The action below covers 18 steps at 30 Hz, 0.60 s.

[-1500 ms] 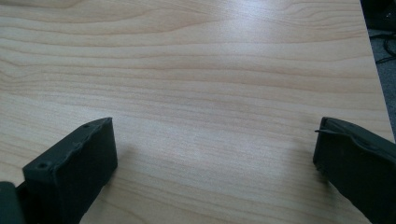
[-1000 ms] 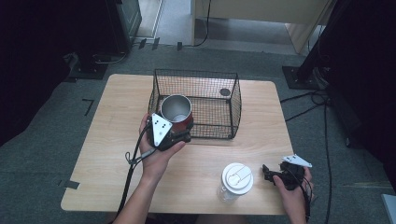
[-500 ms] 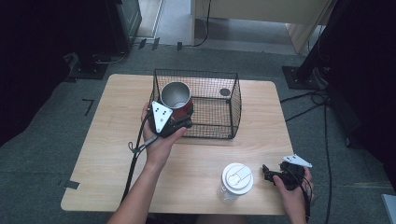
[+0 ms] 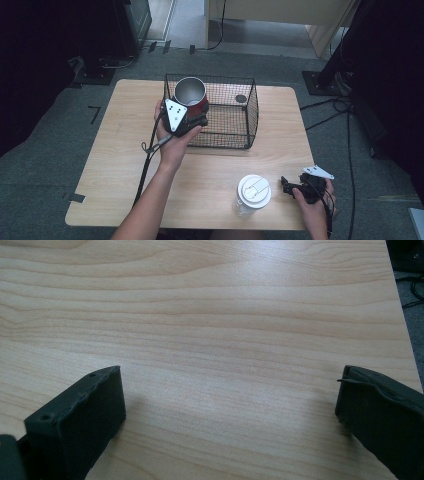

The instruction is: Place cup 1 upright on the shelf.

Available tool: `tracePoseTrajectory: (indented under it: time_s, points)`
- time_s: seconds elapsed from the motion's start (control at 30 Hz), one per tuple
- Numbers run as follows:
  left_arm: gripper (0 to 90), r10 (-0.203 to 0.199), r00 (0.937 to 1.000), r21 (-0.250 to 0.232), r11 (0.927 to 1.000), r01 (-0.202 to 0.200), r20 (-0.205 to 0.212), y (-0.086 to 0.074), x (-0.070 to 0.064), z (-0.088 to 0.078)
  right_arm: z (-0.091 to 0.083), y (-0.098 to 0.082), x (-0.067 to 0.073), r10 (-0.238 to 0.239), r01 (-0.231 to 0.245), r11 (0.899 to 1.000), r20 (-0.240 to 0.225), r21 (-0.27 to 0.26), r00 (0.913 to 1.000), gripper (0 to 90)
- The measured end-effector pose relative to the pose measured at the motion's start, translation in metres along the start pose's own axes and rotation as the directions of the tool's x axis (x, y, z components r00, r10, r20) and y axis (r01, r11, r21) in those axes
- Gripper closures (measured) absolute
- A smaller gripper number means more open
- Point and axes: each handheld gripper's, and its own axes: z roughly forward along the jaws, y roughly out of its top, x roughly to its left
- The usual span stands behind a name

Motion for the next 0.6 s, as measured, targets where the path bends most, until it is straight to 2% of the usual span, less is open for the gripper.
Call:
tracePoseTrajectory:
  time_s: [0.13, 0.3, 0.43, 0.53, 0.57, 0.6]
  points:
    - [8.6, -0.057, 0.9982, -0.006, 0.9983, 0.057, -0.015, 0.001, 0.006, 0.011, 0.0, 0.0, 0.0, 0.0, 0.0, 1.0, 0.0, 0.0, 1.0, 0.0]
    - [8.6, -0.058, 0.9979, -0.003, 0.9983, 0.058, -0.027, 0.0, 0.01, 0.02, 0.0, 0.0, 0.0, 0.0, 0.0, 1.0, 0.0, 0.0, 1.0, 0.0]
    - [8.6, -0.081, 0.9955, -0.011, 0.9967, 0.081, -0.048, -0.001, 0.014, 0.032, 0.0, 0.0, 0.0, 0.0, 0.0, 1.0, 0.0, 0.0, 1.0, 0.0]
    - [8.6, -0.086, 0.9949, -0.015, 0.9962, 0.085, -0.053, -0.001, 0.016, 0.038, 0.0, 0.0, 0.0, 0.0, 0.0, 1.0, 0.0, 0.0, 1.0, 0.0]
    - [8.6, -0.074, 0.9941, -0.019, 0.9972, 0.072, -0.08, -0.004, 0.016, 0.042, 0.0, 0.0, 0.0, 0.0, 0.0, 1.0, 0.0, 0.0, 1.0, 0.0]
    - [8.6, -0.045, 0.9938, -0.036, 0.9985, 0.042, -0.101, -0.008, 0.015, 0.045, 0.0, 0.0, 0.0, 0.0, 0.0, 1.0, 0.0, 0.0, 1.0, 0.0]
